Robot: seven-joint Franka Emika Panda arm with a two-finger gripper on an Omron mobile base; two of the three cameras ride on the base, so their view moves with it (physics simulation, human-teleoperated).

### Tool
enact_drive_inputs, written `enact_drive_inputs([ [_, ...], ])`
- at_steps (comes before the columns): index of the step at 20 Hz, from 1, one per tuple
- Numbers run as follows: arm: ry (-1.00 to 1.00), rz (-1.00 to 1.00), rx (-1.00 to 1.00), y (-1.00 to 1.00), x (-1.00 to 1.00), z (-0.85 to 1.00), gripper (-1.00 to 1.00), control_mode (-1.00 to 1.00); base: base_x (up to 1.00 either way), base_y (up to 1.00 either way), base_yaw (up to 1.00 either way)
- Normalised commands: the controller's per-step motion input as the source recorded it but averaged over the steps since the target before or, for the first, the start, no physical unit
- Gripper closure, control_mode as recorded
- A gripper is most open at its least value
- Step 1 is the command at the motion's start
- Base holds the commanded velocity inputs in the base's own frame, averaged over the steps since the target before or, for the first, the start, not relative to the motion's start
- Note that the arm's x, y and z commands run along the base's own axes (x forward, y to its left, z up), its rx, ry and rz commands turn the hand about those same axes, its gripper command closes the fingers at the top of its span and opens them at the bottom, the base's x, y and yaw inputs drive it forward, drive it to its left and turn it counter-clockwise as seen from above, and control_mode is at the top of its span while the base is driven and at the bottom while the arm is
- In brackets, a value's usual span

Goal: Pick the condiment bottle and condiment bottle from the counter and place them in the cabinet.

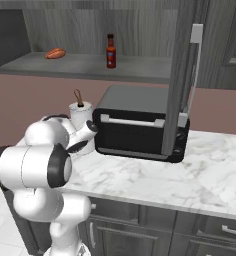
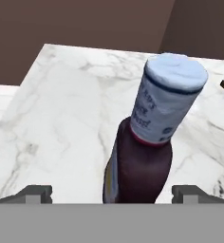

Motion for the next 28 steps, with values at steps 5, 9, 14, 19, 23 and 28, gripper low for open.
enact_drive_inputs([
  [5, 0.00, 0.00, 0.02, 0.11, 0.12, -0.08, -1.00, -1.00, 0.00, 0.00, 0.00],
  [9, 0.00, 0.00, 0.00, 0.02, 0.15, -0.03, -1.00, -1.00, 0.00, 0.00, 0.00],
  [14, 0.00, 0.00, 0.00, 0.10, 0.12, -0.10, -1.00, -1.00, 0.00, 0.00, 0.00],
  [19, 0.00, 0.00, 0.01, 0.25, 0.13, -0.15, -1.00, -1.00, 0.00, 0.00, 0.00],
  [23, 0.00, 0.00, 0.00, 0.28, 0.13, -0.17, 1.00, -1.00, 0.00, 0.00, 0.00],
  [28, 0.00, 0.00, 0.01, 0.14, 0.08, -0.17, 1.00, -1.00, 0.00, 0.00, 0.00],
])
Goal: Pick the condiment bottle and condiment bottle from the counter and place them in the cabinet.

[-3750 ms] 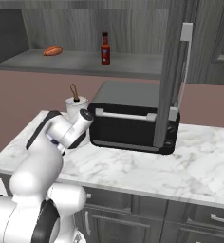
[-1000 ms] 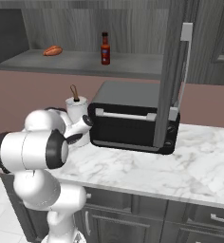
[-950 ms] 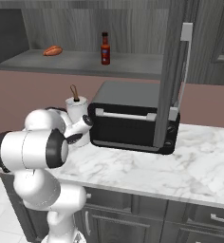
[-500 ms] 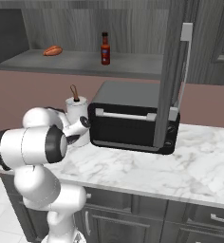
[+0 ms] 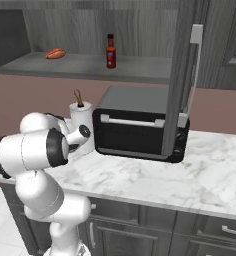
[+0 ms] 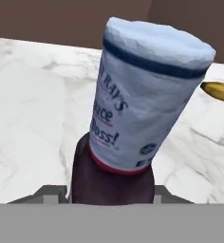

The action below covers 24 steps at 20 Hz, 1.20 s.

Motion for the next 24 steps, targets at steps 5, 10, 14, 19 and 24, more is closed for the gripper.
enact_drive_inputs([
  [5, 0.00, 0.00, 0.00, 0.00, -0.02, 0.02, 1.00, -1.00, 0.00, 0.00, 0.00],
  [10, 0.00, 0.00, 0.00, 0.00, -0.24, 0.41, 1.00, -1.00, 0.00, 0.00, 0.00],
  [14, 0.00, -0.06, 0.00, 0.00, -0.26, 0.53, 1.00, -1.00, 0.00, 0.00, 0.00],
  [19, 0.00, -0.16, 0.02, 0.00, -0.18, 0.54, 1.00, -1.00, 0.00, 0.00, 0.00],
  [24, 0.00, -0.25, 0.08, 0.00, -0.15, 0.48, 1.00, -1.00, 0.00, 0.00, 0.00],
])
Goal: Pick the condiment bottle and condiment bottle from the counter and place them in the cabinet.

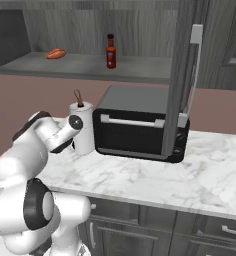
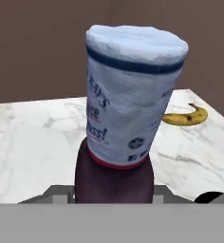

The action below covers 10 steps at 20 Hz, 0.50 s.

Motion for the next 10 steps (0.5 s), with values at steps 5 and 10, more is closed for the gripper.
enact_drive_inputs([
  [5, 0.00, -0.28, 0.12, 0.00, -0.12, 0.51, 1.00, -1.00, 0.00, 0.00, 0.00],
  [10, 0.00, -0.27, 0.10, 0.00, -0.13, 0.60, 1.00, -1.00, 0.00, 0.00, 0.00],
])
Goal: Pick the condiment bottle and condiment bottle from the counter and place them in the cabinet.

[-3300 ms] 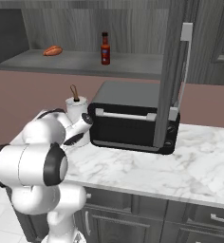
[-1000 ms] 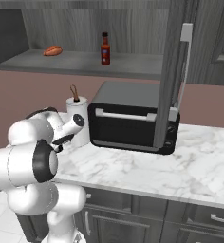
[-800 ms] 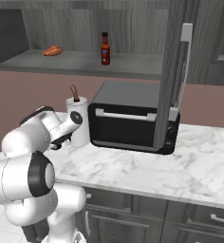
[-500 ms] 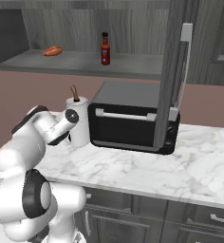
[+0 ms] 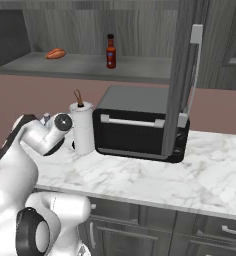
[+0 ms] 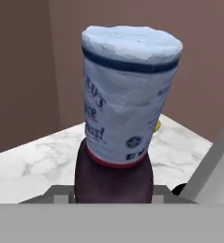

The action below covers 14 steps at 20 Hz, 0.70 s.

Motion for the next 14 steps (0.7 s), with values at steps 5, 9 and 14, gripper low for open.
enact_drive_inputs([
  [5, 0.00, -0.23, 0.09, 0.00, -0.10, 0.44, 1.00, -1.00, 0.00, 0.00, 0.00],
  [9, 0.00, -0.20, 0.06, 0.00, -0.16, 0.35, 1.00, -1.00, 0.00, 0.00, 0.00],
  [14, 0.03, -0.20, 0.08, 0.00, -0.05, 0.50, 1.00, -1.00, 0.00, 0.00, 0.00],
])
